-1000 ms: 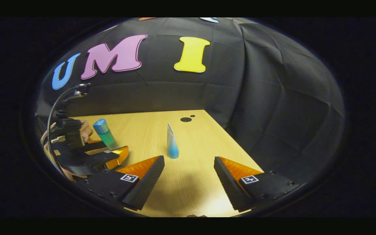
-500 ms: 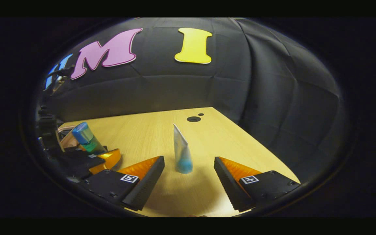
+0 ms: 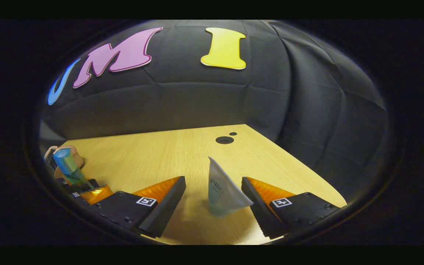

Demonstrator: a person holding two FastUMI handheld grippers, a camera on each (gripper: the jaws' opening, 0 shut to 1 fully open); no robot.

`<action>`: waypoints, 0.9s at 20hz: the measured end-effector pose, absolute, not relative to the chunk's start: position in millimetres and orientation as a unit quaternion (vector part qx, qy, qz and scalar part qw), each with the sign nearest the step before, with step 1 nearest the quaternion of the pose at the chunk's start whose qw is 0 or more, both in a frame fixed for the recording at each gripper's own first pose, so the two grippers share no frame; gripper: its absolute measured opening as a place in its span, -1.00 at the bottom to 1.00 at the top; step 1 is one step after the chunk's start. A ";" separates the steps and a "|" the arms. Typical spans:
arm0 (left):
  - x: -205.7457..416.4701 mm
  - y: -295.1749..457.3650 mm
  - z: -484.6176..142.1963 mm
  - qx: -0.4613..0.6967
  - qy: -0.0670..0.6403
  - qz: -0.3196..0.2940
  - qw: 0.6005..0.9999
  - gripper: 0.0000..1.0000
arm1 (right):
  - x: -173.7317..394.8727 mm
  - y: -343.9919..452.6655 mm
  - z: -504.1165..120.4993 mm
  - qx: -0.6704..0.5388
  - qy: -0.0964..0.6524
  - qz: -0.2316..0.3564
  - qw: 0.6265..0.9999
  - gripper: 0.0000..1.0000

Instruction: First open the suitcase, pack the skin care products into it, and then close the suitcase.

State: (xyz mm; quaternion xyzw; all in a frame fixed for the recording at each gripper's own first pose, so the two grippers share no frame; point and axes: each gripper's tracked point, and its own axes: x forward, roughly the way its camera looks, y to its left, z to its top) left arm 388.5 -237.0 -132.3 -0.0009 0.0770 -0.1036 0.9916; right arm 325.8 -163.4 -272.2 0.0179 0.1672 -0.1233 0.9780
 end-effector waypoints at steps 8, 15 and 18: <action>378.8 -232.4 -123.2 -0.013 0.043 -0.122 0.991 -0.10 | 328.0 -148.2 -284.8 -0.004 0.177 -0.093 0.980 -0.36; 355.7 -214.2 -93.2 -0.028 0.010 -0.116 0.993 -0.11 | 302.5 -102.4 -250.5 0.000 0.165 -0.030 0.986 -0.51; 334.4 -183.1 -68.4 -0.045 0.002 -0.095 0.994 -0.12 | 282.6 -73.6 -227.8 0.002 0.166 0.003 0.986 -0.43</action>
